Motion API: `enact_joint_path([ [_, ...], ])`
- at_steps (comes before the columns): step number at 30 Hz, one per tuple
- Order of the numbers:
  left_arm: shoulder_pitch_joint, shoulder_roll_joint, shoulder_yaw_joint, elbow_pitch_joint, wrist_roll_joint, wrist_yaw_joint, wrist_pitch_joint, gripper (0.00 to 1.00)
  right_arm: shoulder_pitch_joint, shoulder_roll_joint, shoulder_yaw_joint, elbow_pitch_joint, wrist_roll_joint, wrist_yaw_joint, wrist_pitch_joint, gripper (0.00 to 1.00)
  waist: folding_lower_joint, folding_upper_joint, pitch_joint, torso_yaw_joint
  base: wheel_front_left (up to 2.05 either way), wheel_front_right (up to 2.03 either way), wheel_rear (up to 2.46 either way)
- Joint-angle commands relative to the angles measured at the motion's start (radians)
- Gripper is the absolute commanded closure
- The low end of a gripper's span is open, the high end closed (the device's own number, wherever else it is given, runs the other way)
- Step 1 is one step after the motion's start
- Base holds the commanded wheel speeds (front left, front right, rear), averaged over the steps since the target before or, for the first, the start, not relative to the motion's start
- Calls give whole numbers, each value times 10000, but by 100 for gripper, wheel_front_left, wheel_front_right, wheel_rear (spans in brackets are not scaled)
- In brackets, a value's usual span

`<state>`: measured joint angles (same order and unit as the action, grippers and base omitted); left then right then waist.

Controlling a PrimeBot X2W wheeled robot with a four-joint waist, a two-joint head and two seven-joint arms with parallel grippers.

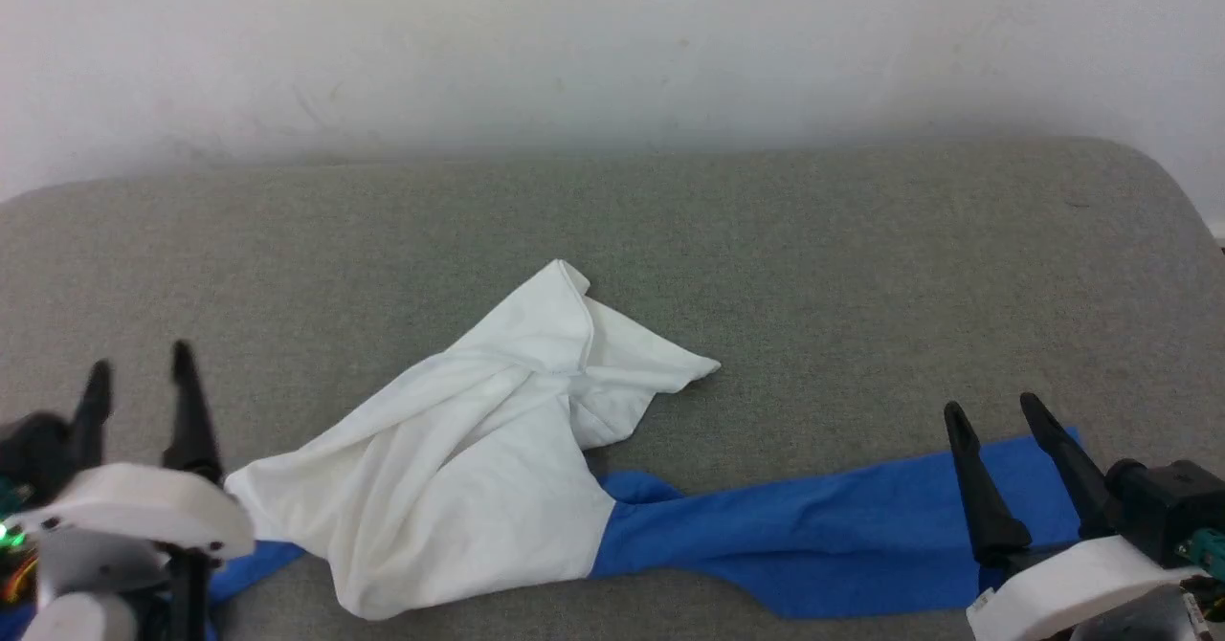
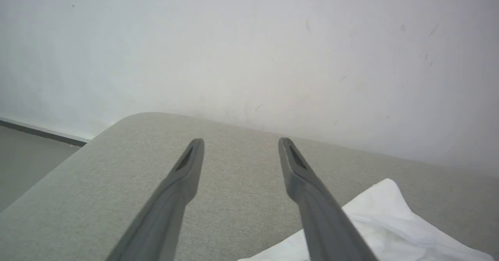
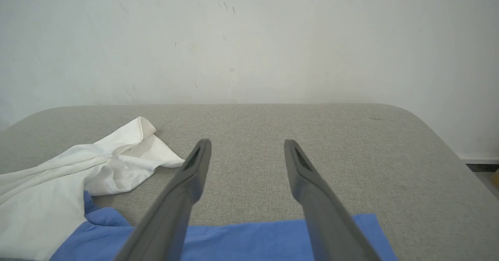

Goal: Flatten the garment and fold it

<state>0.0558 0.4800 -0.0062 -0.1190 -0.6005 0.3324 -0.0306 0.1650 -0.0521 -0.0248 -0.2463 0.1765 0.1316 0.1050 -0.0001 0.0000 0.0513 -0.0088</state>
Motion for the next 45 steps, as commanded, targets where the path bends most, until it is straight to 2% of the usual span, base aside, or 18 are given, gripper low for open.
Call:
enact_joint_path([
  [1, -802, 32, -715, -45, 333, -287, 292, 0, -73, 18, 36, -104, -61, -9, 21, 0, 1, 0, 179, -89, 0, 0, 0],
  [7, -3161, -391, -3059, 1022, 734, -1670, 1732, 0, -361, 18, 52, -172, -86, -9, 28, 0, 1, 0, 722, -390, 0, 0, 0],
  [12, -4762, -915, -4298, 2710, 674, -2737, 2979, 0, -598, 18, 130, -53, 17, -9, -55, 0, 1, 0, 1189, -777, 0, 0, 0],
  [13, -4762, -915, -4298, 2710, 674, -2737, 2979, 0, -598, 18, 130, -53, 17, -9, -55, 0, 1, 0, 1189, -777, 0, 0, 0],
  [19, -6045, -1317, -5056, 5042, 443, -3580, 4409, 0, -804, 18, 78, 203, 140, -9, -243, 0, 1, 0, 1563, -1169, 0, 0, 0],
  [25, -6787, -1473, -5784, 7024, 462, -4008, 6087, 0, -943, 18, 199, 454, 193, -9, -360, 0, 1, 0, 1664, -1401, 0, 0, 0],
  [26, -6873, -1479, -5954, 7274, 489, -4103, 6386, 10, -963, 18, 227, 481, 206, -9, -372, 0, 1, 0, 1674, -1438, 0, 0, 0],
  [27, -6951, -1505, -6083, 7483, 465, -4195, 6640, 60, -982, 18, 250, 501, 221, -9, -387, 0, 1, 0, 1689, -1470, 0, 0, 0],
  [28, -7027, -1537, -6186, 7649, 420, -4280, 6826, 100, -999, 18, 268, 520, 232, -9, -403, 0, 1, 0, 1700, -1499, 0, 0, 0],
  [29, -7128, -1556, -6286, 7737, 381, -4366, 6936, 100, -1018, 18, 286, 535, 244, -9, -418, 0, 1, 0, 1722, -1535, 0, 0, 0],
  [31, -7513, -1571, -6251, 7637, 351, -4456, 6517, 100, -1045, 18, 276, 574, 263, -9, -440, 0, 1, 0, 1740, -1576, 0, 0, 0],
  [33, -8063, -1591, -5950, 7397, 373, -4459, 5568, 100, -1050, 18, 229, 591, 272, -9, -463, 0, 1, 0, 1767, -1573, 0, 0, 0],
  [37, -9346, -1563, -5010, 7019, 441, -4057, 3554, 100, -1126, 18, 280, 616, 285, -9, -488, 0, 1, 0, 1893, -1652, 0, 0, 0],
  [45, -11167, -1126, -4235, 7641, 1200, -3155, 1187, 100, -1503, 18, 617, 749, 389, -9, -638, 0, 1, 0, 2490, -2108, 0, 0, 0],
])
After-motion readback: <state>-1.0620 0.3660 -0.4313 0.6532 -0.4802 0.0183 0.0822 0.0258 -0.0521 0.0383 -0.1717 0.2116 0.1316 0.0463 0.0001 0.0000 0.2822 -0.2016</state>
